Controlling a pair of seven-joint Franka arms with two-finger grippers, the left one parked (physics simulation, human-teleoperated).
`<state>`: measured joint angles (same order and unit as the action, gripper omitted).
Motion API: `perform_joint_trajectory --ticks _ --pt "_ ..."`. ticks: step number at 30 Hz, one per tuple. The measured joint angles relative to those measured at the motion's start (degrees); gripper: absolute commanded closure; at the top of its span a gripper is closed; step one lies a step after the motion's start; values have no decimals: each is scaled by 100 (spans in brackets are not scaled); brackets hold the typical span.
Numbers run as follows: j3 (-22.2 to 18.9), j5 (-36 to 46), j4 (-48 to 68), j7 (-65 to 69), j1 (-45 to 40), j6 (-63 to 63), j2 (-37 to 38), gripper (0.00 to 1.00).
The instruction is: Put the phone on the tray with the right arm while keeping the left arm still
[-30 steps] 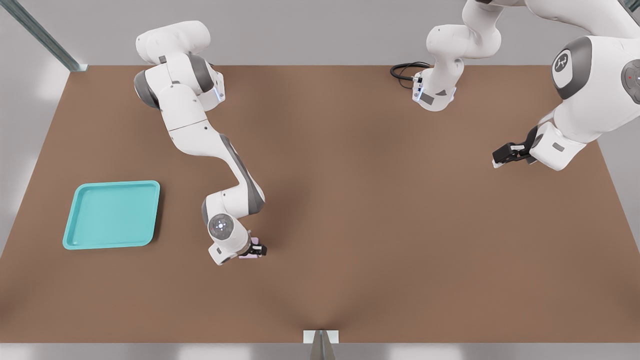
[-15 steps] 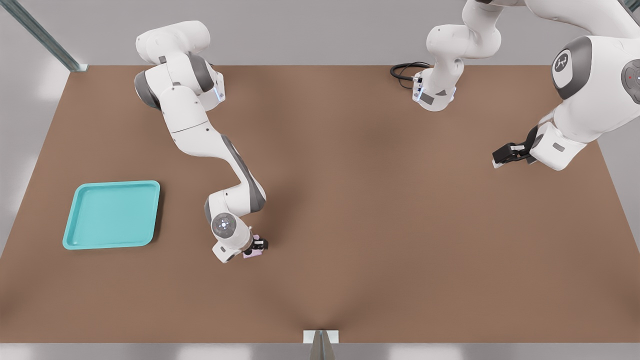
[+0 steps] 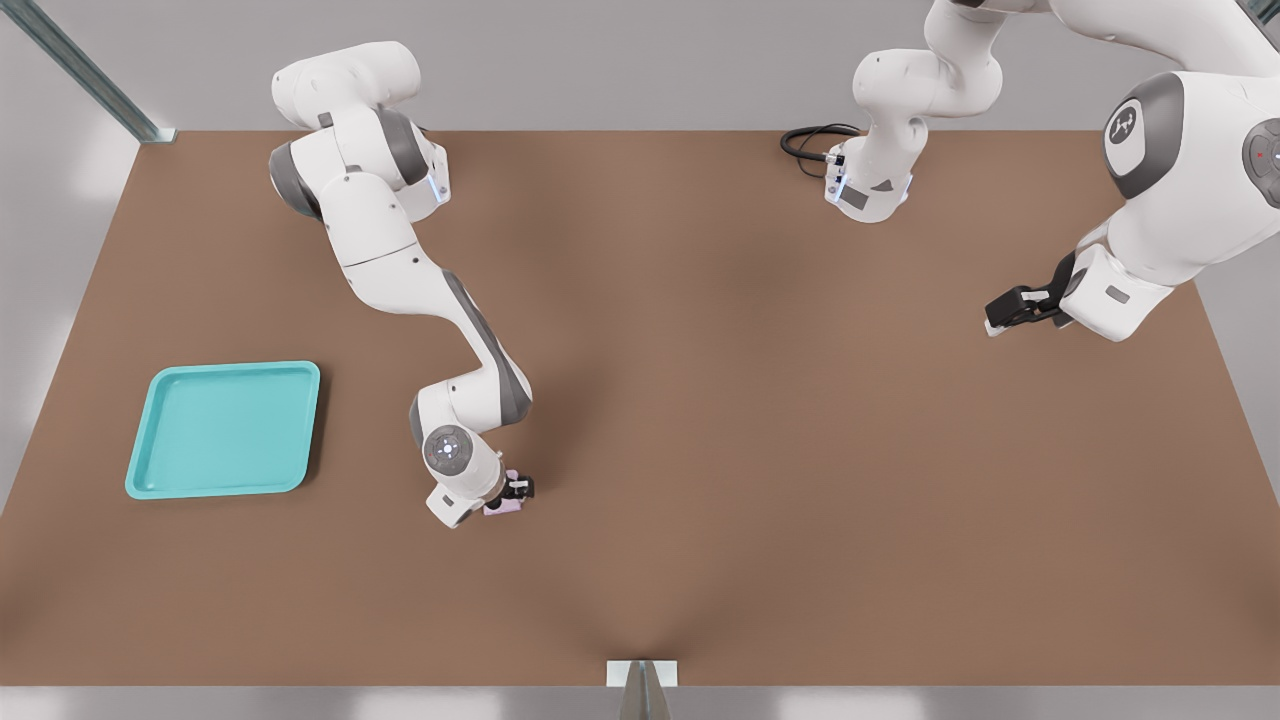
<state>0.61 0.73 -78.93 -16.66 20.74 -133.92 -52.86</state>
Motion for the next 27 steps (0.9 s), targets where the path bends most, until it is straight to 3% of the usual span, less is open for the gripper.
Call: perform_joint_trajectory --ticks 4,8,14,18,19,25,27 --pt "22 15 -151 92 -150 20 299 22" --pt "73 20 -1076 266 -717 31 1348 22" --pt "6 27 -2740 1159 -2508 42 2866 22" --pt "14 24 -3098 2077 -3788 42 3081 21" --pt "19 18 -3119 2298 -3975 34 3011 0" --pt "-3 11 -2667 3336 -4029 81 3112 0" --pt "-413 6 -1846 3416 -3117 648 3670 0"
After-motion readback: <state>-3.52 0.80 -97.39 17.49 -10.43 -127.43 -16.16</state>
